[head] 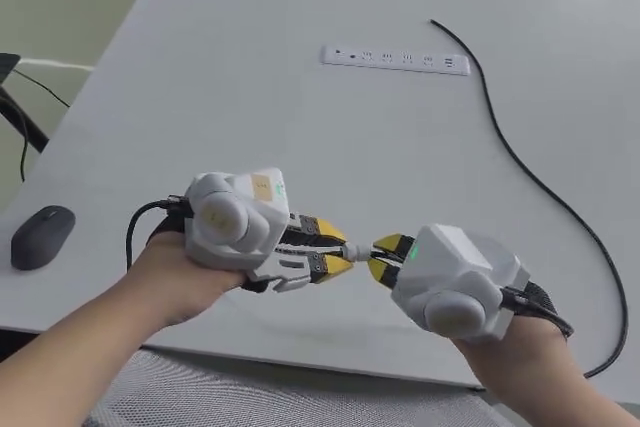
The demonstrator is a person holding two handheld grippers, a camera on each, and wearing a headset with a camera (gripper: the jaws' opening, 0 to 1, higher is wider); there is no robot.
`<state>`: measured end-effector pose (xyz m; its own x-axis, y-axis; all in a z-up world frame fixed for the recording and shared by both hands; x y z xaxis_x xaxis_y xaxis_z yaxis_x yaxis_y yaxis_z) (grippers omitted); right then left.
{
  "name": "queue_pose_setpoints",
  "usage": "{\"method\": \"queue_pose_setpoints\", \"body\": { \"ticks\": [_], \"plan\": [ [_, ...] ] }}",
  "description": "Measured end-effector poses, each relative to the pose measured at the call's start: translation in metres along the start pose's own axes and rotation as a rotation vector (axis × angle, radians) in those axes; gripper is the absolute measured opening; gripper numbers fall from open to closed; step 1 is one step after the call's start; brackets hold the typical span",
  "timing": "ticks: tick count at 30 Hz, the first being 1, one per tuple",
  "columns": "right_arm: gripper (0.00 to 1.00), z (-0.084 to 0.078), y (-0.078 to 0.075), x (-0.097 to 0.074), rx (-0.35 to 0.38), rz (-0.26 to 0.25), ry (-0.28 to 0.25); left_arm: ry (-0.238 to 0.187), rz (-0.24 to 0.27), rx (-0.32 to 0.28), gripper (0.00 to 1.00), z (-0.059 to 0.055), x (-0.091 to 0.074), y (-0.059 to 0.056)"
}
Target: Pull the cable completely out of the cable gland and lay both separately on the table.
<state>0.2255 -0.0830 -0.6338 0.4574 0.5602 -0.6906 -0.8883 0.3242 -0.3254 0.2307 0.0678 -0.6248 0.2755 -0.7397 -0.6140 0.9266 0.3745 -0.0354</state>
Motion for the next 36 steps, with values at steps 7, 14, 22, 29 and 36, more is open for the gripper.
{"method": "queue_pose_setpoints", "body": {
  "ticks": [7, 14, 22, 29, 36],
  "plan": [
    [0.01, -0.001, -0.003, 0.001, 0.038, 0.0, -0.007, -0.008, 0.007, -0.007, 0.15, 0.002, -0.001, 0.001],
    [0.01, -0.005, -0.009, 0.001, 0.141, -0.011, -0.005, -0.02, 0.02, -0.014, 0.15, 0.003, -0.001, 0.003],
    [0.01, -0.018, -0.019, -0.001, 0.274, -0.047, -0.022, -0.042, 0.027, -0.027, 0.15, 0.005, -0.004, 0.009],
    [0.01, -0.035, -0.028, -0.003, 0.461, -0.07, -0.025, -0.055, 0.034, -0.027, 0.15, 0.006, -0.007, 0.013],
    [0.01, -0.05, -0.032, -0.003, 0.563, -0.08, -0.016, -0.053, 0.029, -0.026, 0.15, 0.006, -0.006, 0.013]
  ]
}}
Point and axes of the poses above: the centre of the closed fingertips' face, and the gripper's own axes: x roughly forward along the fingers, y roughly to its left, z roughly out of its top, the point moved 10 cm from there along -x, roughly backward along the fingers, and after that the axes turned 5 degrees about y, right-handed, at the moved point
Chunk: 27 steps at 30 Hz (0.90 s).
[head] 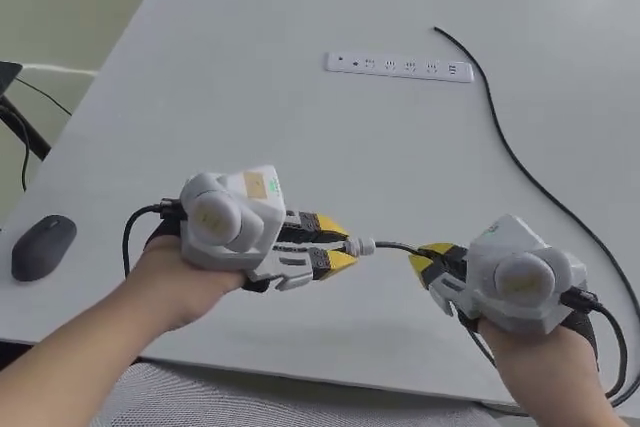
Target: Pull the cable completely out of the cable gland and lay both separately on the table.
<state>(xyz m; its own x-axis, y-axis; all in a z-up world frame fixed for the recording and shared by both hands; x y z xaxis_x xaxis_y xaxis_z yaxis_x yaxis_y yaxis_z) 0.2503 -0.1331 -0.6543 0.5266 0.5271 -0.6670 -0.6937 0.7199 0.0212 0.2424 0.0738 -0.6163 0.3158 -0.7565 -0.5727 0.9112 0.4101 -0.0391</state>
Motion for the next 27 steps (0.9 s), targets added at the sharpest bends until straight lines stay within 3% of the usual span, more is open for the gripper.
{"method": "queue_pose_setpoints", "body": {
  "ticks": [9, 22, 27],
  "plan": [
    [0.0, -0.02, -0.016, 0.003, 0.173, -0.01, 0.04, -0.005, 0.001, 0.005, 0.15, 0.002, 0.001, 0.002],
    [0.0, -0.025, -0.016, 0.004, 0.178, -0.012, 0.064, 0.001, 0.001, -0.003, 0.15, 0.001, 0.003, 0.004],
    [0.01, -0.027, -0.015, 0.005, 0.127, -0.006, 0.08, 0.001, -0.002, -0.003, 0.15, 0.001, 0.003, 0.004]
  ]
}}
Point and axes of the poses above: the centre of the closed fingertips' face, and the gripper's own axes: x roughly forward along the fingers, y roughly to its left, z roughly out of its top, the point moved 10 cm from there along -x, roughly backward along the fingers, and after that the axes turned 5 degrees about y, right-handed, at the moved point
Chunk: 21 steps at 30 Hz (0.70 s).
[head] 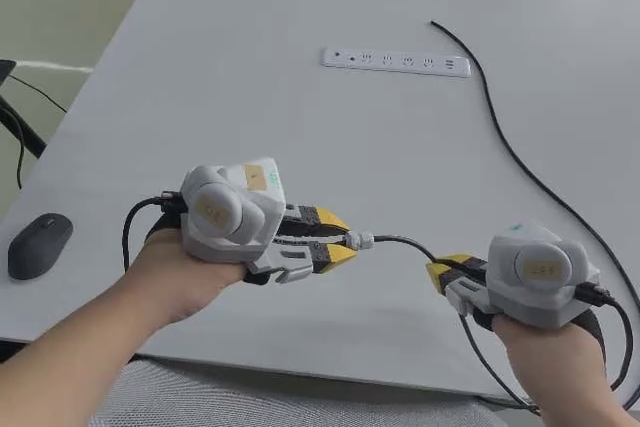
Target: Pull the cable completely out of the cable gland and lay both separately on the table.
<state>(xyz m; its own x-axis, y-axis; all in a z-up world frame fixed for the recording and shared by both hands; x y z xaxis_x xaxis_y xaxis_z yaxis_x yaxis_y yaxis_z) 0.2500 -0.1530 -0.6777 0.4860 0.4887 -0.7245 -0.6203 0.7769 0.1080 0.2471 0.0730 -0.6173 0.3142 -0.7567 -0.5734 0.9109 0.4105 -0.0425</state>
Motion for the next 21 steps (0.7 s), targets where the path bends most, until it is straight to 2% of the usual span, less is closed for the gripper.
{"method": "queue_pose_setpoints", "body": {
  "ticks": [5, 12, 17, 21],
  "plan": [
    [0.02, 0.0, 0.003, -0.002, -0.035, -0.008, 0.006, -0.001, 0.0, -0.006, 0.15, 0.0, -0.001, 0.0],
    [0.02, 0.001, 0.006, -0.003, -0.083, 0.012, 0.019, -0.004, 0.001, -0.024, 0.15, 0.001, -0.001, 0.002],
    [0.1, 0.003, 0.011, -0.006, -0.115, 0.028, 0.01, 0.0, 0.001, -0.025, 0.15, -0.001, 0.0, 0.003],
    [0.18, 0.014, 0.017, -0.011, -0.148, 0.039, -0.025, 0.0, 0.0, -0.025, 0.15, 0.001, 0.0, 0.003]
  ]
}}
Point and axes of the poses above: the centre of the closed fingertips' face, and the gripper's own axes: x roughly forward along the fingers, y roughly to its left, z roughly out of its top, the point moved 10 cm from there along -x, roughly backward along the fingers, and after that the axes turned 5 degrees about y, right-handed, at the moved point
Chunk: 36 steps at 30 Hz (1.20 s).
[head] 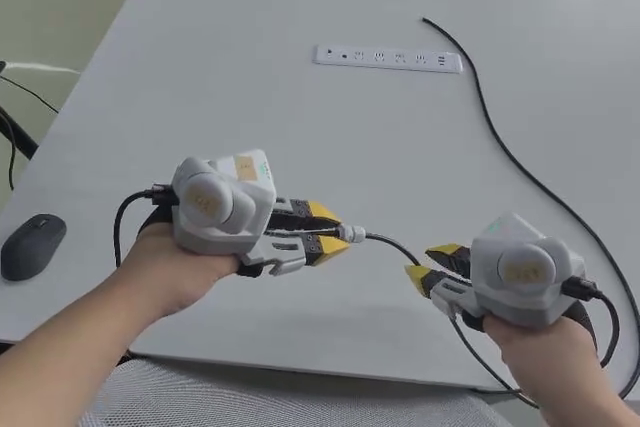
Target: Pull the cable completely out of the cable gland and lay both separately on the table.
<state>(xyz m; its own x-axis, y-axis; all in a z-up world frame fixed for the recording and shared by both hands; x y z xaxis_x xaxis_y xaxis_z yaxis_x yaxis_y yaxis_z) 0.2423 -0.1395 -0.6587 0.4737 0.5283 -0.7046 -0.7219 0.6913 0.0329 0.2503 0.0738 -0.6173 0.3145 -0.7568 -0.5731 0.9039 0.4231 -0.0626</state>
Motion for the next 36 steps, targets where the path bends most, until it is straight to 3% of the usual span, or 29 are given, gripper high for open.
{"method": "queue_pose_setpoints", "body": {
  "ticks": [4, 15, 36],
  "plan": [
    [0.22, 0.015, 0.009, -0.002, -0.092, 0.015, -0.035, -0.003, -0.004, 0.0, 0.15, 0.002, -0.001, -0.002],
    [0.21, 0.037, 0.037, 0.012, -0.346, 0.039, -0.047, 0.0, -0.012, 0.009, 0.15, -0.002, -0.003, -0.002],
    [0.02, 0.038, 0.052, 0.015, -0.521, 0.056, -0.044, 0.039, -0.038, 0.03, 0.15, -0.007, 0.0, -0.011]
  ]
}}
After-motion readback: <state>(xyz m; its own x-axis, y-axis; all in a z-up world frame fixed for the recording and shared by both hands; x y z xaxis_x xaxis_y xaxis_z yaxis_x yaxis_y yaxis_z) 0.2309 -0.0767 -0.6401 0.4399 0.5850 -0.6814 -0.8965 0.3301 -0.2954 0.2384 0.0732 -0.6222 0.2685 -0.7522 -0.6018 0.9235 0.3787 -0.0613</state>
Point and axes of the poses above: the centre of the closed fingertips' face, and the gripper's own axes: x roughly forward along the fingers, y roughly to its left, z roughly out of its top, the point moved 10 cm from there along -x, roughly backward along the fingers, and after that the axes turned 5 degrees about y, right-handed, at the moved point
